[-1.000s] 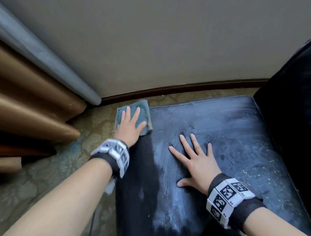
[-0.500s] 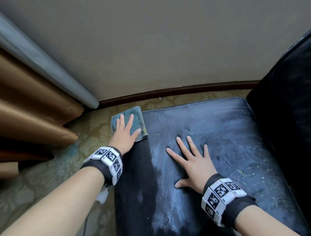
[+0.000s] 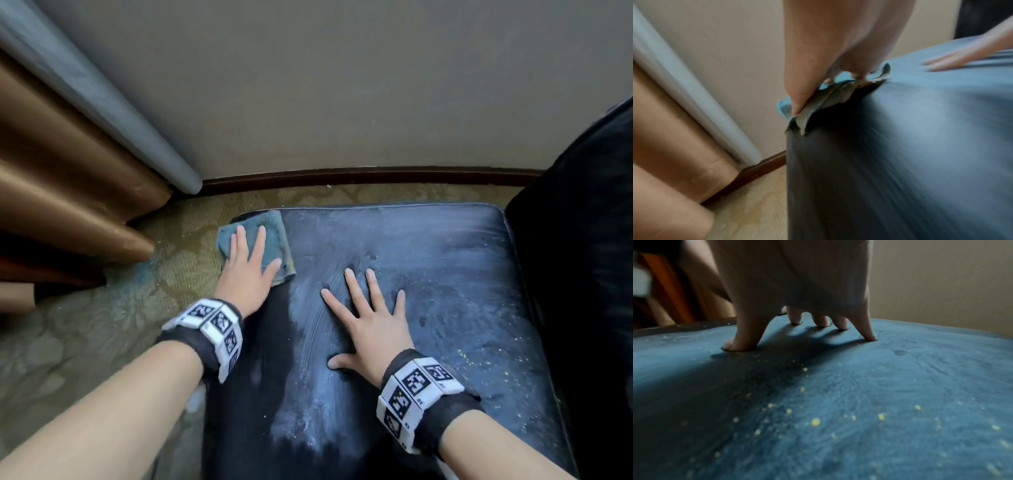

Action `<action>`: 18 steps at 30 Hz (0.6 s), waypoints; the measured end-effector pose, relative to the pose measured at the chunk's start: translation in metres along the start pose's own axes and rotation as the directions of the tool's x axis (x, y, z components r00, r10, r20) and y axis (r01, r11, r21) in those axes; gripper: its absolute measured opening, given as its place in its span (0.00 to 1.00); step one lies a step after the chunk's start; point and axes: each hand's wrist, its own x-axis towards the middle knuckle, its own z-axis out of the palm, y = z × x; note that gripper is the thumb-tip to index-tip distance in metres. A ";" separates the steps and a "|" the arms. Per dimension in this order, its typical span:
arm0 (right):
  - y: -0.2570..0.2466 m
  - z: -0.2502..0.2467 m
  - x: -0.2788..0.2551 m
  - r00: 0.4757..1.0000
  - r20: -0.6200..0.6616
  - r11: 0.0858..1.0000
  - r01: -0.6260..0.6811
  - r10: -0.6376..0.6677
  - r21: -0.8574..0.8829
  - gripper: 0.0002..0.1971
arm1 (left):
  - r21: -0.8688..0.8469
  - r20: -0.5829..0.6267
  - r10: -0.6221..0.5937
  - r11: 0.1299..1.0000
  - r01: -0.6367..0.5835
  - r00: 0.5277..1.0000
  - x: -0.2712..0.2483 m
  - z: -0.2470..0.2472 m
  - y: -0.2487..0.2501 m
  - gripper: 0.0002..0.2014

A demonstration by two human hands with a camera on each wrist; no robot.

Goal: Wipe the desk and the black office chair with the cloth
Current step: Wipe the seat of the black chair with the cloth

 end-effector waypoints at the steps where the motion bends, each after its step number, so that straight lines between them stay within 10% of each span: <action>1: 0.000 0.000 0.000 1.000 -0.005 1.000 0.000 0.000 0.005 0.52 | -0.043 0.016 -0.040 0.998 0.041 0.999 0.019 -0.010 0.004 0.33; 5: 0.000 -0.002 0.000 1.000 -0.004 1.000 0.002 -0.002 0.008 0.52 | -0.019 -0.060 -0.050 0.999 0.049 0.997 0.020 0.004 -0.007 0.32; 12: -0.003 -0.005 0.000 0.999 0.041 1.000 0.019 -0.019 0.004 0.52 | 0.187 -0.117 0.190 0.968 -0.167 0.975 -0.167 0.106 -0.032 0.31; 18: -0.003 -0.003 0.000 0.999 0.028 1.000 0.017 -0.016 -0.014 0.52 | 0.210 -0.221 0.130 0.974 -0.083 0.967 -0.102 0.077 -0.028 0.32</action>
